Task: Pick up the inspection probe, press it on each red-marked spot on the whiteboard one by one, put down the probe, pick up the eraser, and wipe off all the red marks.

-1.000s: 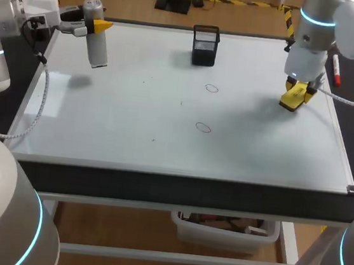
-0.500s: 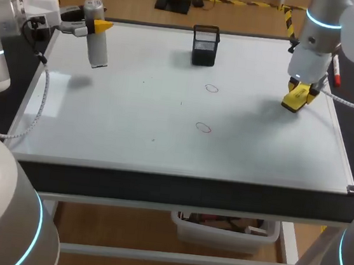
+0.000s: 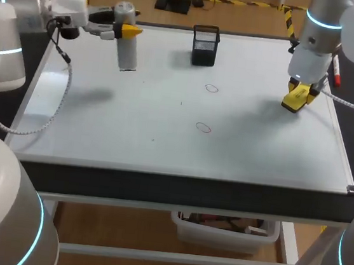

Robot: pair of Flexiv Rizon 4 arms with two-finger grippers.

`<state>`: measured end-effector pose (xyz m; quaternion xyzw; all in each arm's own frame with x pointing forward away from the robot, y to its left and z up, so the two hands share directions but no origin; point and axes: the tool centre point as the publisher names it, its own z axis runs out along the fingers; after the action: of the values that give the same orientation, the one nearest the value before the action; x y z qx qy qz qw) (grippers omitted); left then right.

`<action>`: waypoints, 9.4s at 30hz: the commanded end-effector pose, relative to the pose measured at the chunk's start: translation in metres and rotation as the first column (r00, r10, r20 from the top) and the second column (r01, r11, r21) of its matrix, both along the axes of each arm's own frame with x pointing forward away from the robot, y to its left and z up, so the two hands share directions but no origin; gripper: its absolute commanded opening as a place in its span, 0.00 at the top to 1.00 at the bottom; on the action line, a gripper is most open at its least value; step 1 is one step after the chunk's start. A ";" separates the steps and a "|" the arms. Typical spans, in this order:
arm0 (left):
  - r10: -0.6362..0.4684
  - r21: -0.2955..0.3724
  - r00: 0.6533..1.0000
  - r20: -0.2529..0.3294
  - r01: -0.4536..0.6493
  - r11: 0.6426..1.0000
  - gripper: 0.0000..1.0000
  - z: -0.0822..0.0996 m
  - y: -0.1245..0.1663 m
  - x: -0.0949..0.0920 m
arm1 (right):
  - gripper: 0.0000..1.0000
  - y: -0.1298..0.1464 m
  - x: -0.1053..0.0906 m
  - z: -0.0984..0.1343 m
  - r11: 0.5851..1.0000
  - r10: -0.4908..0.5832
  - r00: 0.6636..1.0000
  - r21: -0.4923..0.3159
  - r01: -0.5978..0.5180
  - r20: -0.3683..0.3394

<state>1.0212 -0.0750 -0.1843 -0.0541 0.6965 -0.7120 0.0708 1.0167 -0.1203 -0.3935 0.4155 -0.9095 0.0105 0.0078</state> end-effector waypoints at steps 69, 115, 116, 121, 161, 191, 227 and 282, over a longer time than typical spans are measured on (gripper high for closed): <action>-0.299 -0.035 0.954 0.029 0.300 0.953 1.00 -0.079 -0.236 0.046 | 1.00 -0.001 0.000 0.001 1.000 0.002 1.000 -0.003 -0.002 0.000; -0.312 0.001 0.950 0.002 0.312 0.950 1.00 -0.096 -0.233 0.045 | 1.00 -0.001 0.000 0.001 1.000 0.002 1.000 -0.003 -0.002 0.000; -0.299 0.000 0.954 0.001 0.299 0.954 1.00 -0.093 -0.232 0.045 | 1.00 -0.001 0.000 0.001 1.000 0.002 1.000 -0.003 -0.002 0.000; -0.259 0.006 0.966 0.014 0.259 0.966 1.00 -0.073 -0.219 0.044 | 1.00 -0.001 0.000 0.001 1.000 0.002 1.000 -0.003 -0.002 0.000; 0.092 0.017 0.995 -0.034 -0.091 0.996 1.00 -0.045 0.016 0.031 | 1.00 -0.001 0.000 0.001 1.000 0.002 1.000 -0.003 -0.002 0.000; 0.103 0.010 0.994 -0.039 -0.102 0.995 1.00 -0.043 0.035 0.029 | 1.00 0.098 0.000 0.006 0.964 0.265 0.964 -0.021 -0.265 0.004; 0.103 0.010 0.994 -0.039 -0.102 0.995 1.00 -0.043 0.035 0.029 | 1.00 0.271 0.047 -0.025 0.715 0.699 0.716 0.032 -0.698 0.000; 0.103 0.010 0.994 -0.039 -0.102 0.995 1.00 -0.043 0.035 0.029 | 1.00 0.149 0.035 -0.005 0.838 0.545 0.839 0.022 -0.545 -0.003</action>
<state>1.0514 -0.0394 -0.2283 -0.1029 0.6970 -0.7037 0.0916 1.0618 0.0454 -0.4143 0.6551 -0.7554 0.0010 0.0140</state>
